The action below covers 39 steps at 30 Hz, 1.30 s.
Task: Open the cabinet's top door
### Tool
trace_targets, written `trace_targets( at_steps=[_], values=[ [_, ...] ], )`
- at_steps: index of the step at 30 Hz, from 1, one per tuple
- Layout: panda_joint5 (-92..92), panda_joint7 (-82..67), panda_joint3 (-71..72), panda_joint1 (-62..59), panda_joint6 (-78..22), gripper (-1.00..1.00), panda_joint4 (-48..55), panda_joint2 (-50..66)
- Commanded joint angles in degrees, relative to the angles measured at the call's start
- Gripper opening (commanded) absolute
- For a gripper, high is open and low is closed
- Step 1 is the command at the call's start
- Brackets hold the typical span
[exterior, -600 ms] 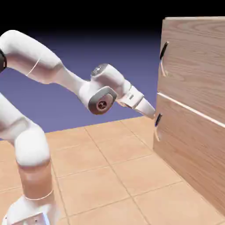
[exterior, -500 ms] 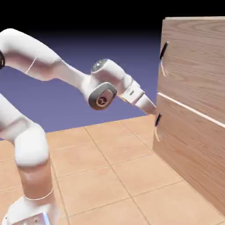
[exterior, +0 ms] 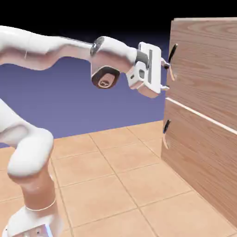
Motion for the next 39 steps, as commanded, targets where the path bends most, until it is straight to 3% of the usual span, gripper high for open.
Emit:
trace_targets(
  at_steps=[1, 39],
  values=[
    [2.5, 1.1, 1.2, -1.1, 0.1, 1.00, 0.9, -0.3],
    [97.2, 43.6, 46.8, -44.8, 2.4, 1.00, 33.2, -10.8]
  ],
)
